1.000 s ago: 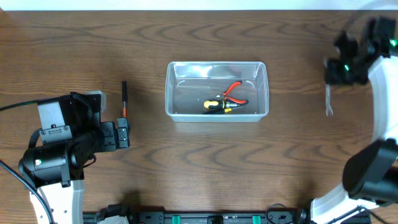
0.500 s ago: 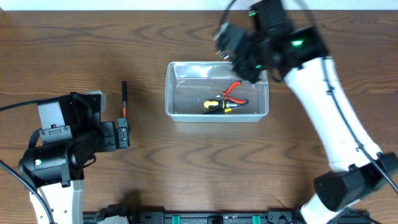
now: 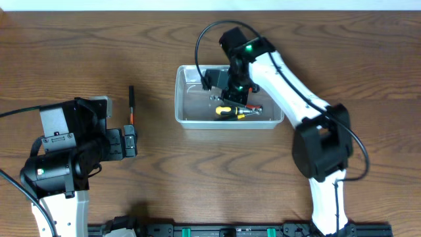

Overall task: Pack container
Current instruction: 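Carry the wrench with the right gripper into the container and release, then retract the right arm to the upper right corner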

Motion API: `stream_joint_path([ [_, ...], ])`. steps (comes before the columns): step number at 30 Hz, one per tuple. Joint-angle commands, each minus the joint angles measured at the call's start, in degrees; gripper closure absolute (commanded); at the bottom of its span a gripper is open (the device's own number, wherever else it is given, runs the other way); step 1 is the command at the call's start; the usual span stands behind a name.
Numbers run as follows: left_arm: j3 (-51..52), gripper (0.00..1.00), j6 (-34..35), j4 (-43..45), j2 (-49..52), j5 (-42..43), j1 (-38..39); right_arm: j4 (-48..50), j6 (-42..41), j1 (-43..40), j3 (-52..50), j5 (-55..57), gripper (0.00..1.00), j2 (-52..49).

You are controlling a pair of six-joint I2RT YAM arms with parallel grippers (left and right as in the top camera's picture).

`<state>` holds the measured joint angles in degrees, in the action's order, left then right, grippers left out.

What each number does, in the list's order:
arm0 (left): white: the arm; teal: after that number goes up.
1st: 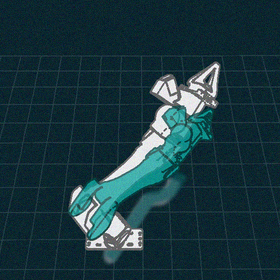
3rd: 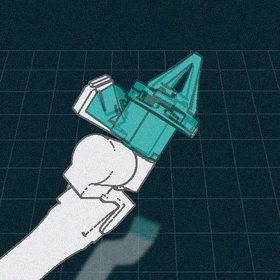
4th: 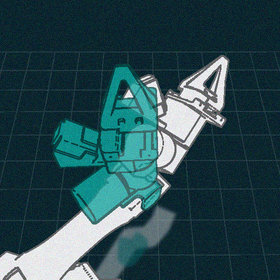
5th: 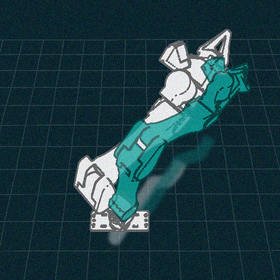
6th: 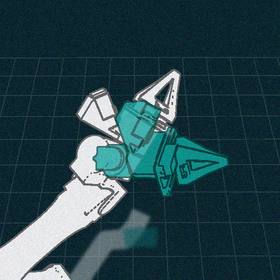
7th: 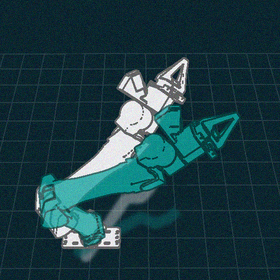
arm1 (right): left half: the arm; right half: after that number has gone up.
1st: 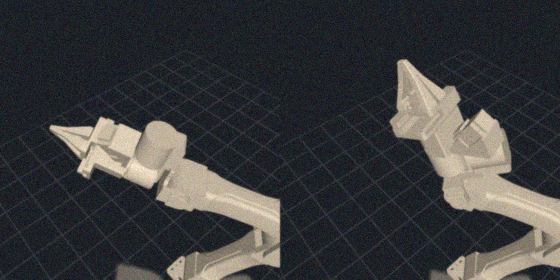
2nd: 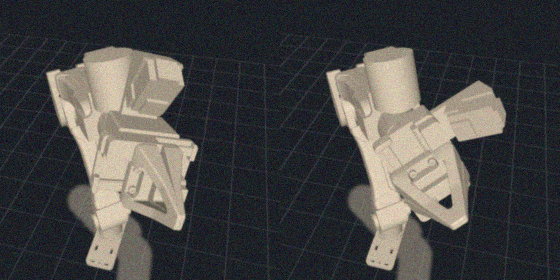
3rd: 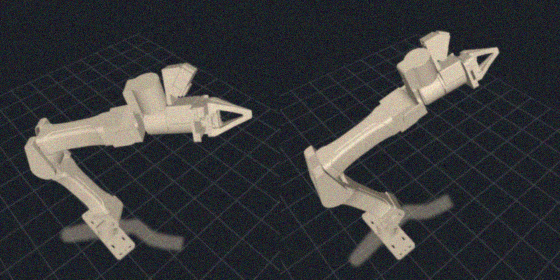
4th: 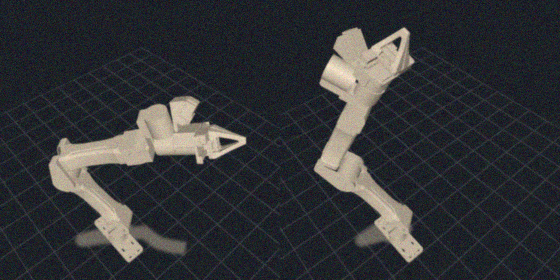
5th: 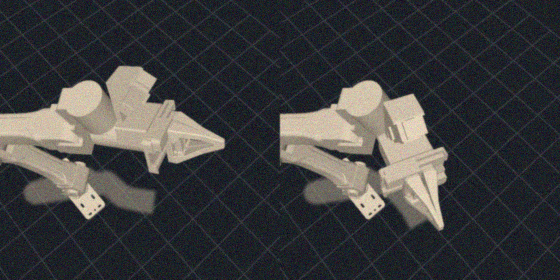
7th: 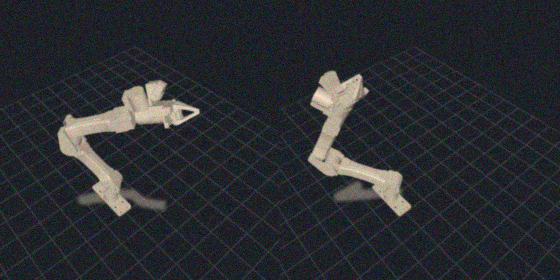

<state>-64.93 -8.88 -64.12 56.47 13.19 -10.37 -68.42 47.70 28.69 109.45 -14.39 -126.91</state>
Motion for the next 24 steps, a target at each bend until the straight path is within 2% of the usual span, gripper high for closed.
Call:
stream_joint_path([
  [1,-1.6,0.02,-0.28,-0.17,-0.15,0.33,0.17,-0.37,1.2,0.55,0.55,-2.45,0.98,-2.47],
  [5,-1.6,0.02,-0.28,-0.2,-0.15,0.33,0.17,0.07,1.2,0.55,0.52,-3.04,0.98,-3.82],
  [10,-1.6,0.02,-0.31,-0.2,-0.13,0.33,0.17,0.33,0.74,0.42,0.52,-3.02,0.76,-3.82],
  [18,-1.6,0.02,-0.31,-0.13,-0.15,0.33,0.17,0.2,-2.29,-1.05,1.6,-2.93,0.55,-1.7],
  [21,-1.6,0.02,-0.31,-0.2,-0.17,0.33,0.17,0.28,-3.19,-2.1,3.65,-0.26,0.27,2.64],
  [23,-2.19,0.02,-0.31,-0.83,-0.15,0.33,0.17,0.5,-5.73,-3.32,6.47,3.41,0.01,7.04],
  [24,-2.86,0.02,-0.31,-1.55,0.11,0.33,0.17,0.72,-7.17,-3.87,7.52,4.83,0.01,8.55],
])
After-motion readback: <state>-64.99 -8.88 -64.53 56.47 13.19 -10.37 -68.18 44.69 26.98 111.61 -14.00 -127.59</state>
